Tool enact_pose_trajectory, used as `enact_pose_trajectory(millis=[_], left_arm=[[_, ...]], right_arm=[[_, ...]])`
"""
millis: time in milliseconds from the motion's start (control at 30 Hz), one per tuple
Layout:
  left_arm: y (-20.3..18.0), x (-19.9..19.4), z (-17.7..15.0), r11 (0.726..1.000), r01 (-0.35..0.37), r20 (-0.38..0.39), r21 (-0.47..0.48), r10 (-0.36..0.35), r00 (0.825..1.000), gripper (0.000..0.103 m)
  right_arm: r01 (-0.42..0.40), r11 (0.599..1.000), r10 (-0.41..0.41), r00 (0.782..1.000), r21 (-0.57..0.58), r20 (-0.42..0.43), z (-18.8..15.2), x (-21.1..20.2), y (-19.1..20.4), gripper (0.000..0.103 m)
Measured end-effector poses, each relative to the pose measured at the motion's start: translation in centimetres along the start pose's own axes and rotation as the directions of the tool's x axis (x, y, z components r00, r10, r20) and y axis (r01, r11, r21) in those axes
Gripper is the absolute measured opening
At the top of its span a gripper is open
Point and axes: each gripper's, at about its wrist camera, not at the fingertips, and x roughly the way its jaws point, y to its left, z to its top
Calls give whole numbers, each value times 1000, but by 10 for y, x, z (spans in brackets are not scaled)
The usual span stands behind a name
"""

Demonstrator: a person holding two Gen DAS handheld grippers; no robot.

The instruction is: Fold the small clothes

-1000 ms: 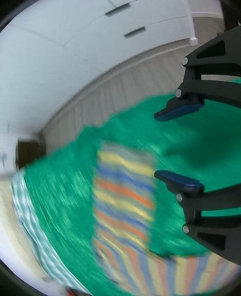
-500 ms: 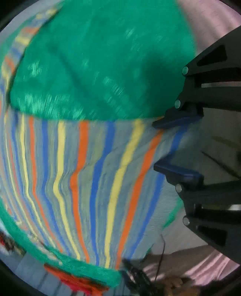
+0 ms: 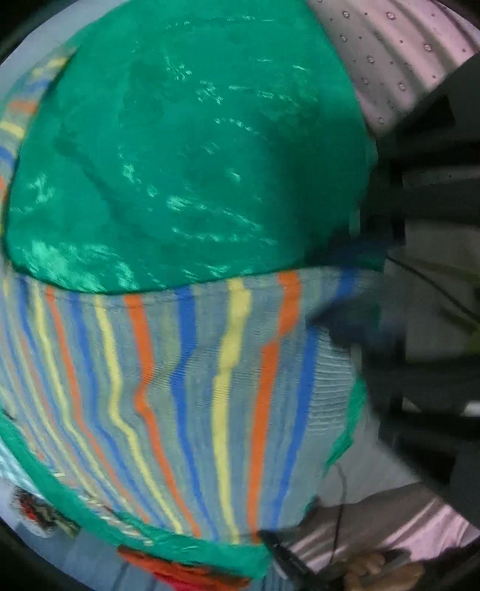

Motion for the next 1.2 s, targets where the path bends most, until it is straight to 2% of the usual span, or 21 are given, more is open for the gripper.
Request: enact_pose_trajectory(millis=[67, 133, 167, 200, 233, 267, 300, 333, 367, 400, 433, 500, 733, 933, 967, 1000, 1100, 1167, 1200], left_arm=[[4, -4, -6, 1000, -15, -10, -15, 15, 1000, 4], [8, -9, -14, 998, -52, -14, -42, 52, 999, 12], [7, -16, -16, 994, -93, 2, -50, 93, 996, 18], [7, -27, -18, 991, -121, 37, -59, 124, 992, 29], [7, -42, -22, 987, -142, 86, -69, 148, 985, 57], [6, -57, -26, 986, -149, 138, -79, 159, 978, 74], [5, -75, -30, 983, -159, 204, -96, 176, 963, 99], [4, -92, -33, 976, -181, 273, -118, 207, 939, 102], [3, -103, -34, 972, -194, 319, -129, 226, 920, 102], [0, -117, -36, 969, -209, 357, -132, 243, 902, 102], [1, -123, -33, 969, -211, 370, -128, 244, 896, 102], [0, -131, -25, 976, -180, 384, -124, 214, 898, 102], [10, -155, -14, 987, -101, 420, -126, 145, 896, 102], [-2, -170, -17, 992, -71, 452, -103, 110, 885, 102], [-3, -170, -16, 992, -67, 455, -105, 108, 884, 102], [-5, -172, -14, 993, -58, 458, -106, 100, 883, 102], [-10, -175, -9, 994, -23, 461, -110, 71, 884, 102], [-16, -175, -2, 994, -31, 460, -109, 78, 884, 102], [-20, -175, 2, 993, -43, 462, -106, 87, 883, 102]], right_arm=[[19, 1000, -19, 1000, 18, -12, -2, 2, -3, 8], [29, 999, -29, 1000, 32, -7, -1, 2, -3, 9], [28, 999, -28, 1000, 42, 1, -5, -2, -7, 17], [29, 998, -30, 999, 51, 22, -6, -8, -7, 23], [31, 998, -35, 997, 56, 65, -9, -19, -8, 37], [28, 998, -34, 992, 56, 122, -13, -33, -11, 51], [21, 998, -30, 985, 56, 167, -18, -44, -14, 59], [14, 998, -28, 973, 59, 228, -23, -58, -15, 72], [13, 998, -31, 961, 67, 274, -26, -69, -16, 81], [16, 996, -43, 942, 85, 332, -31, -83, -17, 83], [18, 995, -51, 930, 95, 363, -33, -90, -17, 83], [14, 993, -59, 913, 113, 403, -37, -99, -12, 83], [14, 991, -77, 878, 135, 473, -53, -115, 1, 84], [-7, 987, -85, 831, 163, 550, -68, -143, 2, 95], [-22, 986, -77, 820, 165, 567, -69, -148, 1, 97], [-40, 986, -64, 801, 159, 596, -71, -155, 1, 98], [-46, 994, -35, 729, 100, 684, -76, -174, 5, 103], [12, 999, -29, 722, 30, 691, -72, -174, 11, 103], [62, 998, -45, 730, 0, 682, -69, -172, 16, 103]])
